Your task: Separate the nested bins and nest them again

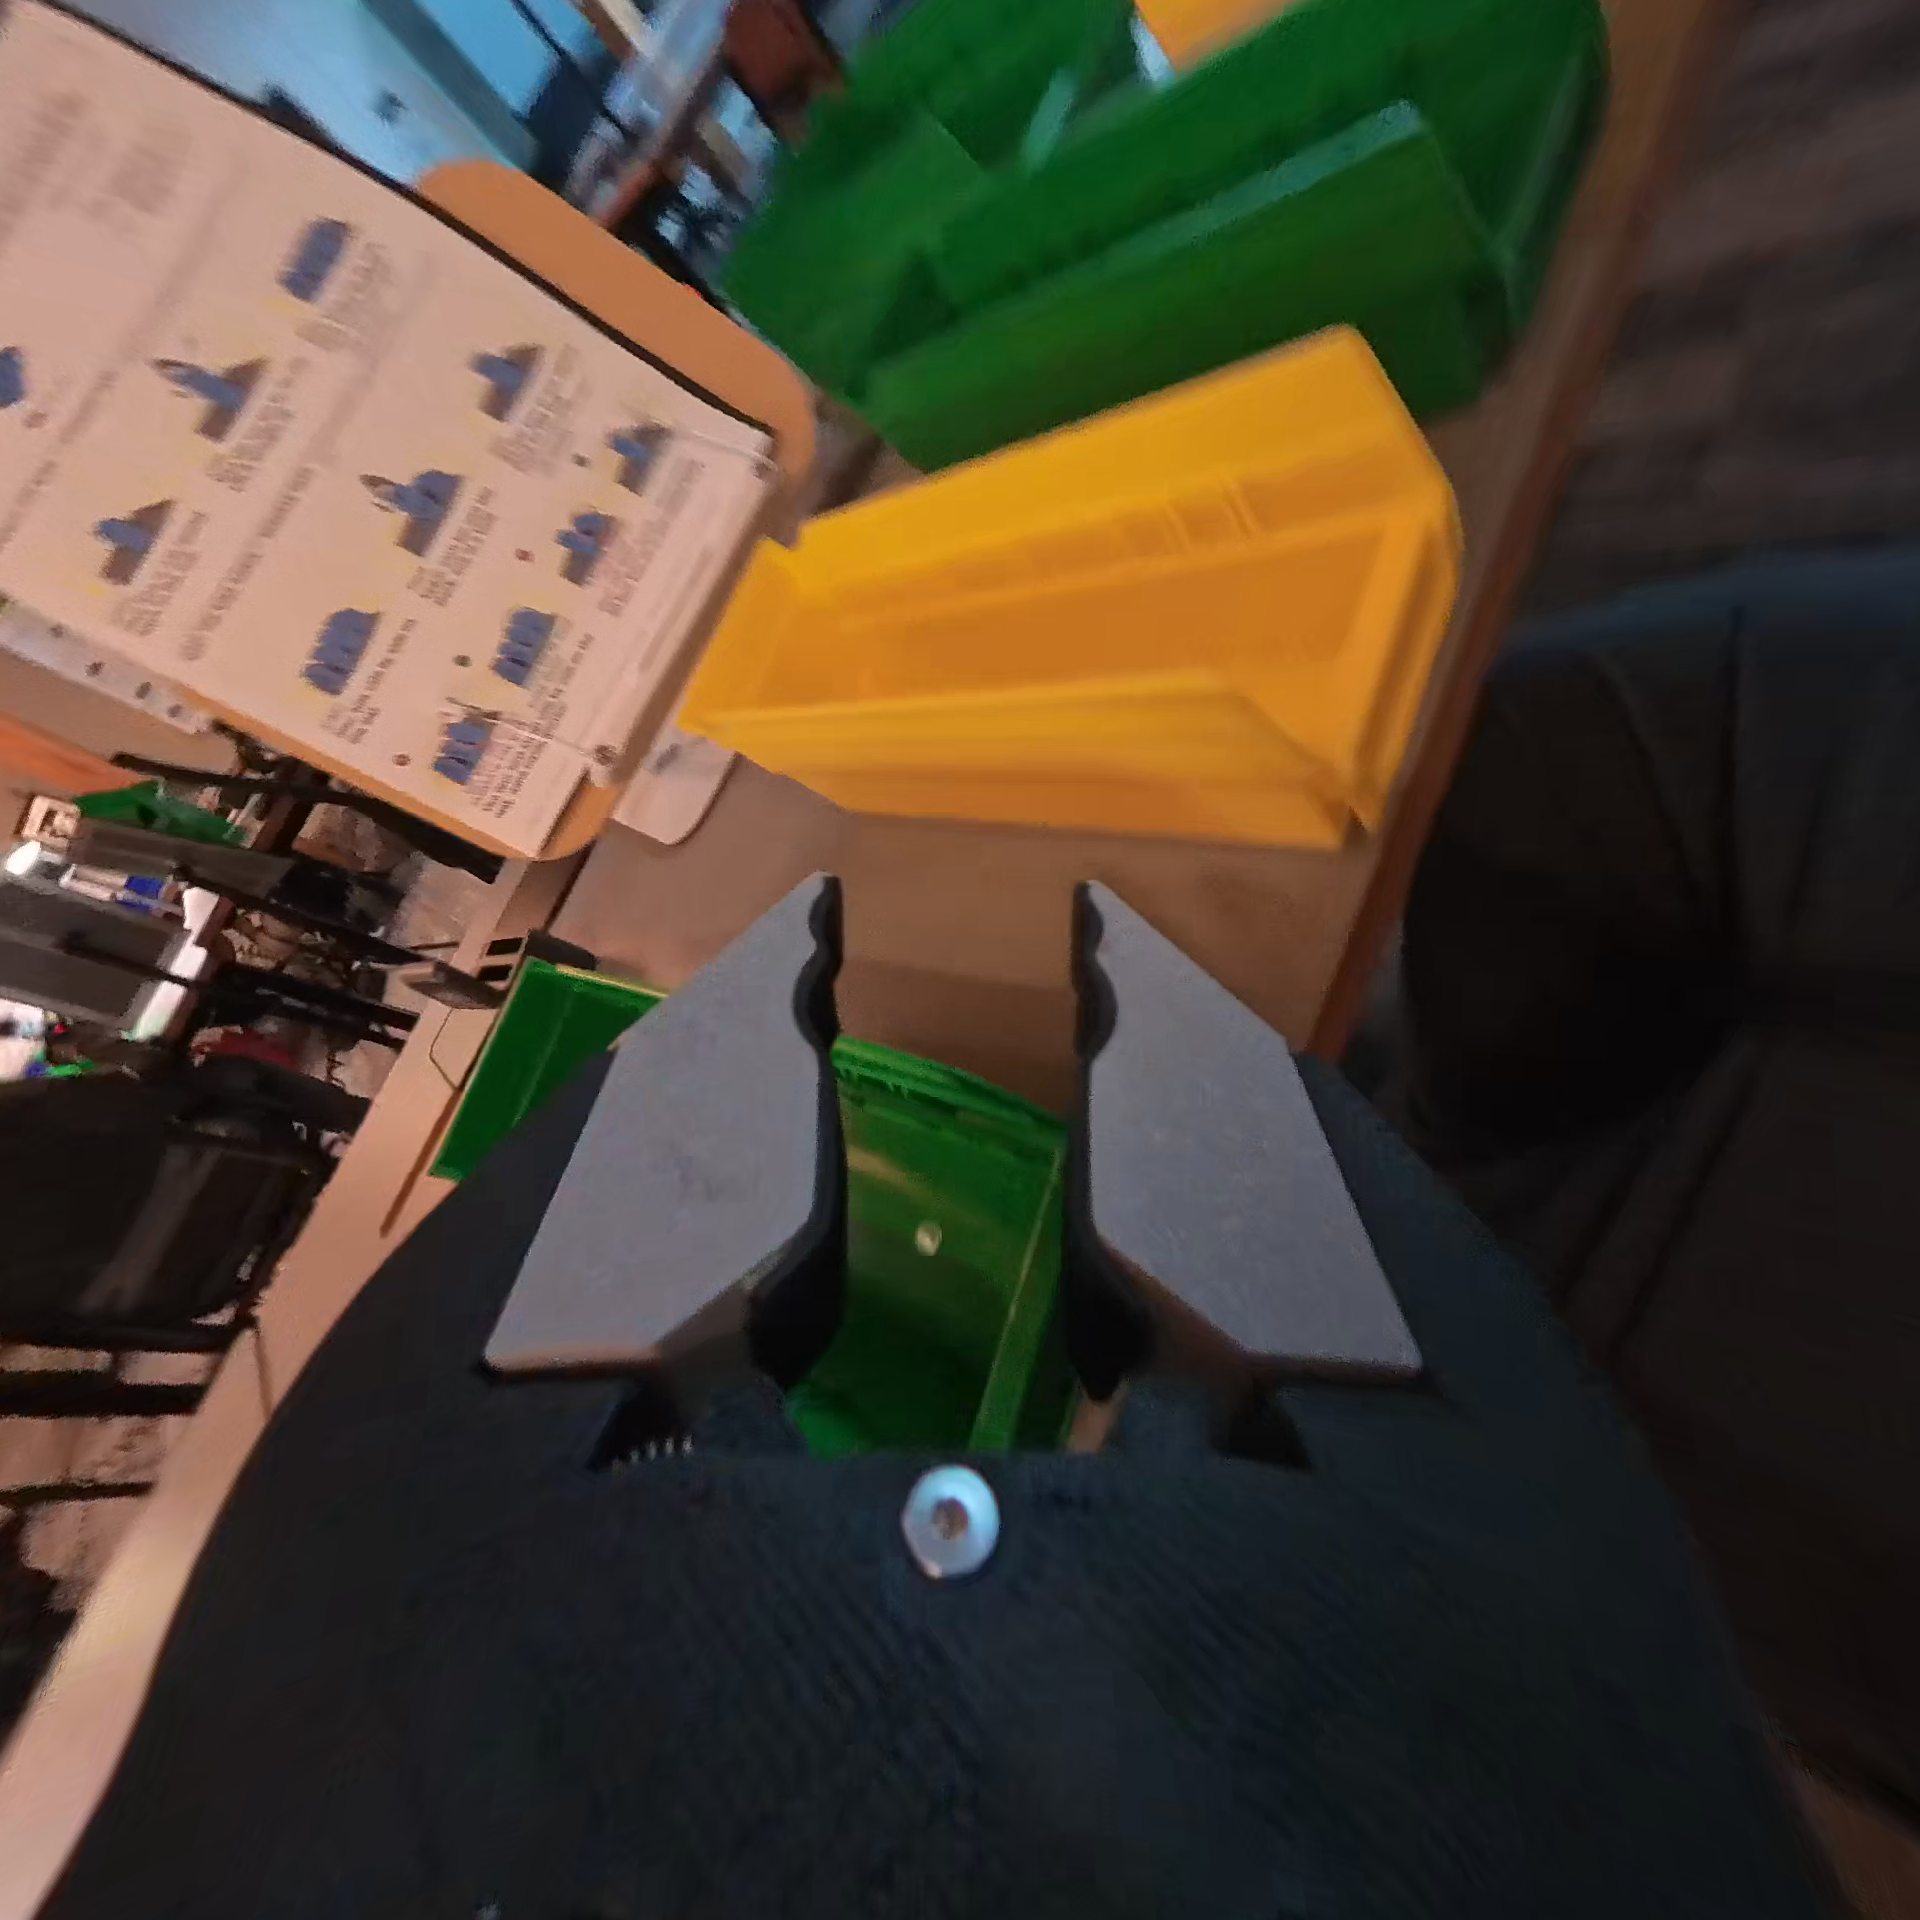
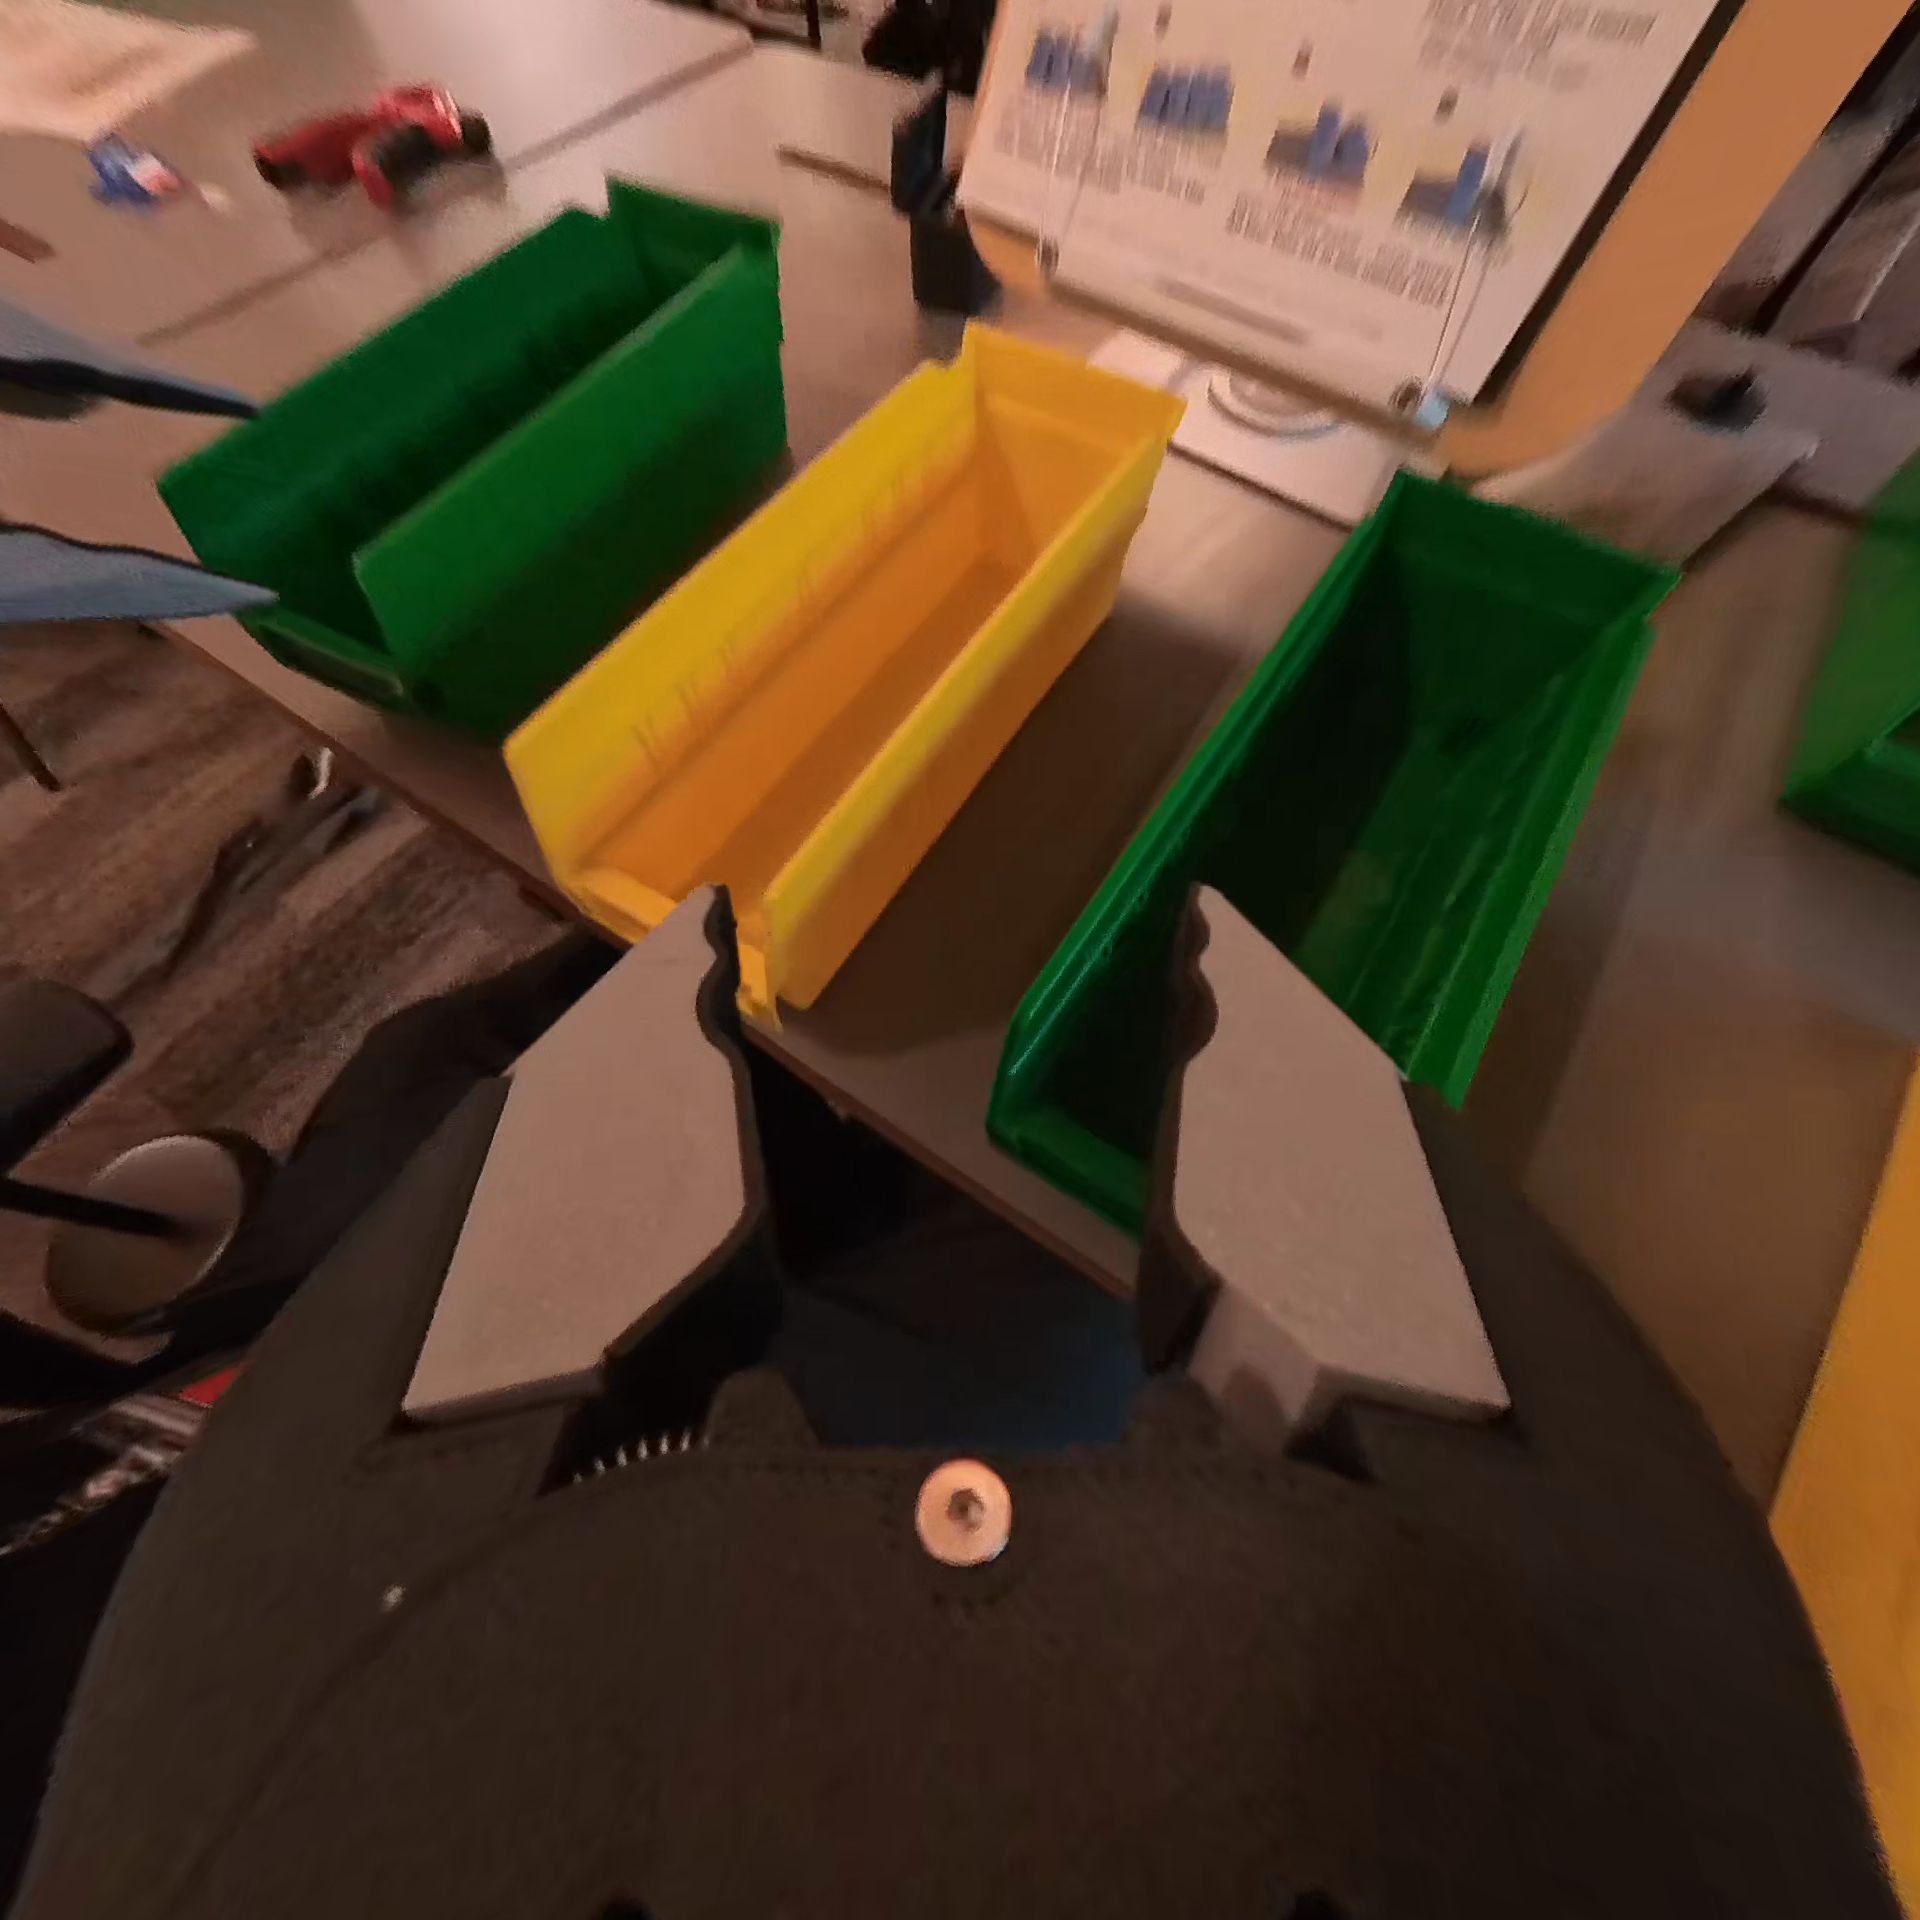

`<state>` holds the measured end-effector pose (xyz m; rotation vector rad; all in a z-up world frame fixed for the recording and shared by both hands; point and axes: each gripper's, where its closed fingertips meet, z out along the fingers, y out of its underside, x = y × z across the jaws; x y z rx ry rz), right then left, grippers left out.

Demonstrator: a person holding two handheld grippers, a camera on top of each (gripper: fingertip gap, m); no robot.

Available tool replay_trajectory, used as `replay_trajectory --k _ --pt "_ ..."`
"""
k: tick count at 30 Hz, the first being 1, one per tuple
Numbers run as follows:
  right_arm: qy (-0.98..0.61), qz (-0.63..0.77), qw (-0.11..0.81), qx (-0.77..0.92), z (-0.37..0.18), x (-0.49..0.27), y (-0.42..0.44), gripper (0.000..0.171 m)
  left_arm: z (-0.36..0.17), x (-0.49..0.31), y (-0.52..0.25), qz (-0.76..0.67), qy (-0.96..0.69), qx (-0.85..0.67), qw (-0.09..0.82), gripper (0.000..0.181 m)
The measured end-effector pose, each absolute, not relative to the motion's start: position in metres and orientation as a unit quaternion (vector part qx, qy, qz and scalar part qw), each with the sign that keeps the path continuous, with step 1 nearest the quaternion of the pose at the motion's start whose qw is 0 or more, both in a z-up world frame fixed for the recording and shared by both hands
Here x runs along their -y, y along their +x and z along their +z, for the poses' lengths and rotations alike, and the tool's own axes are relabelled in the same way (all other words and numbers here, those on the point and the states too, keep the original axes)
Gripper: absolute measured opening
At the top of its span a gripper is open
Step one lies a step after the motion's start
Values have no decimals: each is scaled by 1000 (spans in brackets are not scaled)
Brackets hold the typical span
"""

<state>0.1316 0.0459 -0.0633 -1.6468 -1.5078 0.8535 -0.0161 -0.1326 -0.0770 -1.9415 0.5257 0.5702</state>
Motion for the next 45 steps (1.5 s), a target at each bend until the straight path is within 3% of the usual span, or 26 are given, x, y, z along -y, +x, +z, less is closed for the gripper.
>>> replay_trajectory --k 8,11,19,24,29,36,45 --pt "-599 385 434 552 -2 -64 132 80 -15 121 -45 173 -750 -4 639 33" --pt "-596 420 444 521 -2 -78 143 72 -12 119 -53 187 -739 22 647 28" --pt "-589 500 432 465 25 -103 170 75 -22 88 -46 168 -744 69 643 25" --pt "-597 453 420 511 13 -89 177 84 -36 71 -34 129 -773 110 611 53" --pt "-592 419 433 535 7 -84 177 88 -19 67 -22 135 -750 124 636 56" --pt "-626 345 451 535 -11 -102 173 88 -16 79 -4 76 -757 124 637 86" --pt "-629 333 487 507 -5 -110 167 89 3 115 -23 149 -726 105 663 92"
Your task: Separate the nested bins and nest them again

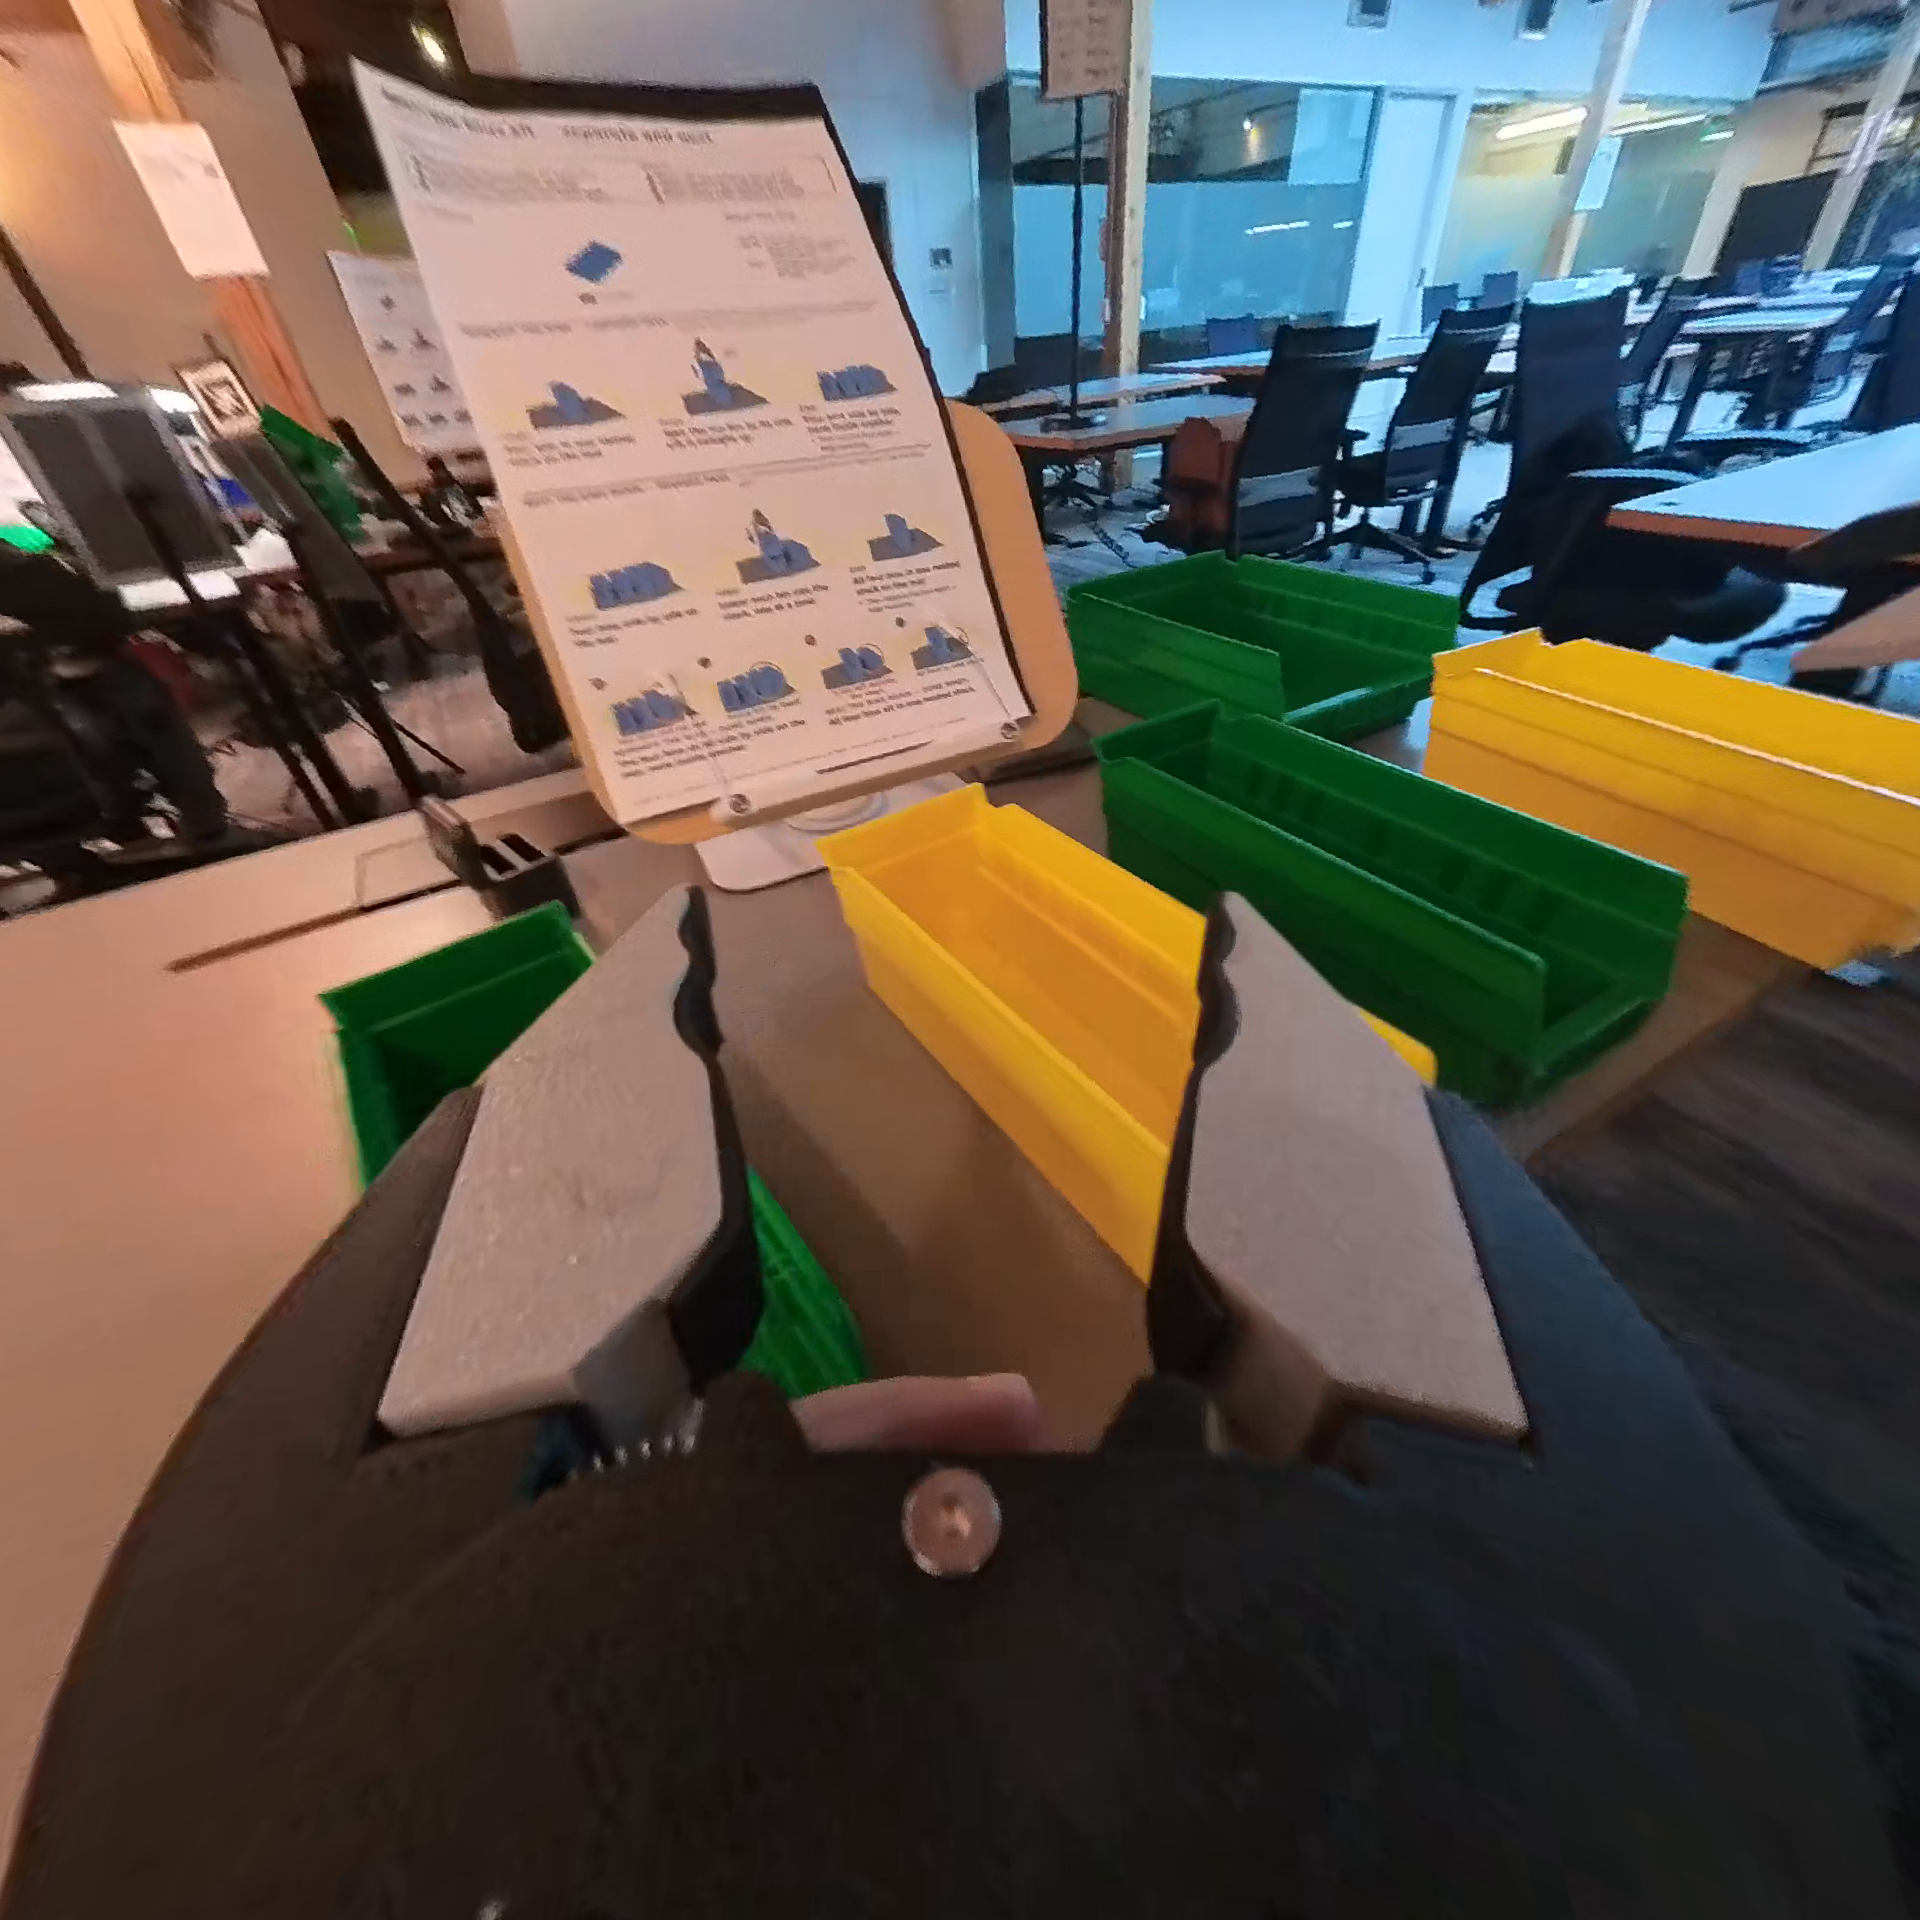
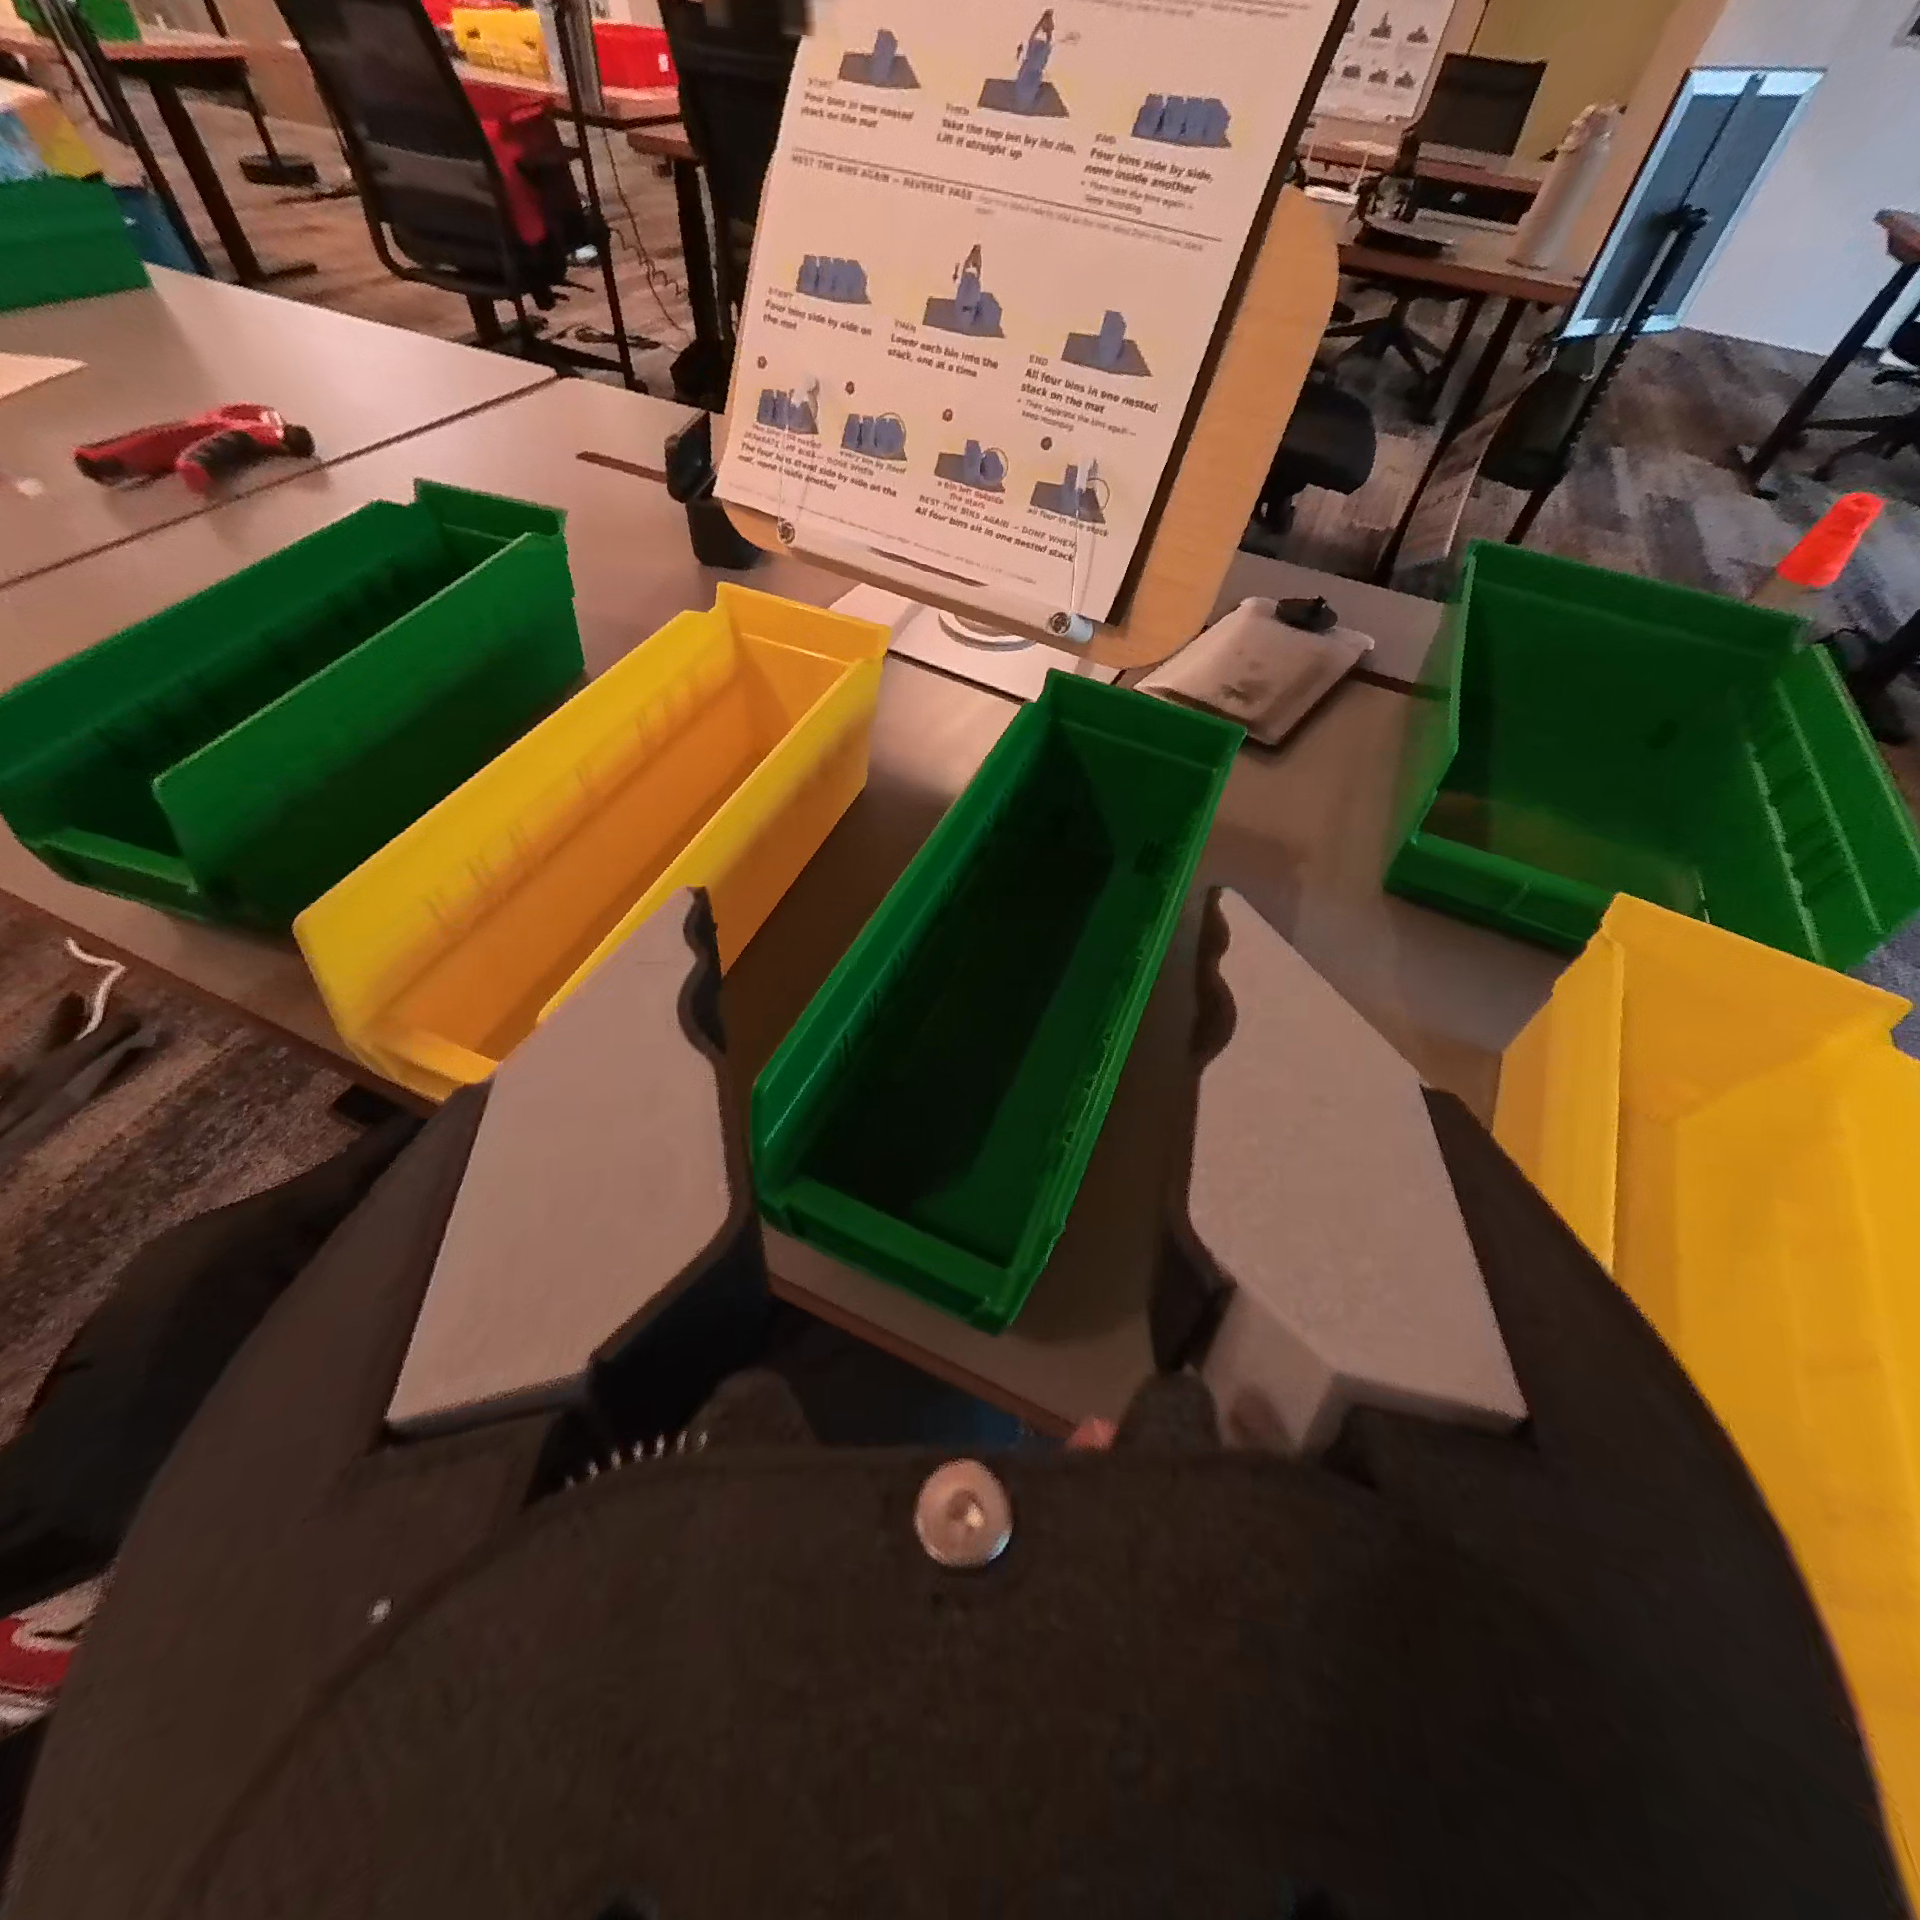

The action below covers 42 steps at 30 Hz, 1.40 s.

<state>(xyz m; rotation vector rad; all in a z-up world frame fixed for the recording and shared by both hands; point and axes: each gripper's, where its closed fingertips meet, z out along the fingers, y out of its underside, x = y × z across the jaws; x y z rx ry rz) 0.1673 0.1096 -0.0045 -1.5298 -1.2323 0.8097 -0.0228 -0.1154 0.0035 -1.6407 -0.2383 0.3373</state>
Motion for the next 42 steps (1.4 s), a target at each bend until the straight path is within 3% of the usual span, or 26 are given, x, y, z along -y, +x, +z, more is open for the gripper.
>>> replay_trajectory --k 6,9,12,15,24,29,31,34,37,40,42 --pt "-629 314 507 499 -8 -110 167 85 19 116 -26 137 -705 93 689 86" --pt "-646 266 503 509 -23 -116 180 69 10 94 -6 60 -724 65 684 88" --pt "-677 169 501 511 -45 -136 204 74 7 71 26 -17 -729 17 684 93" --pt "-704 126 491 497 -57 -149 223 91 1 55 31 4 -735 0 678 95" --pt "-709 238 492 445 -35 -146 215 149 -6 59 33 34 -742 -13 670 95" --pt "-644 340 462 507 -24 -101 166 125 -2 87 11 93 -735 17 671 89" --pt "-614 379 446 529 -21 -78 145 105 -1 98 2 129 -731 21 669 77" --pt "-569 414 429 567 -19 -48 122 67 -5 113 -8 177 -735 32 654 74" --pt "-538 437 422 584 -15 -32 110 50 -4 122 -8 181 -733 35 655 75" --pt "-533 442 422 585 -14 -31 107 56 -3 125 -5 158 -732 37 661 74" --pt "-541 433 422 585 -16 -34 108 76 -4 122 -6 153 -733 40 662 74"
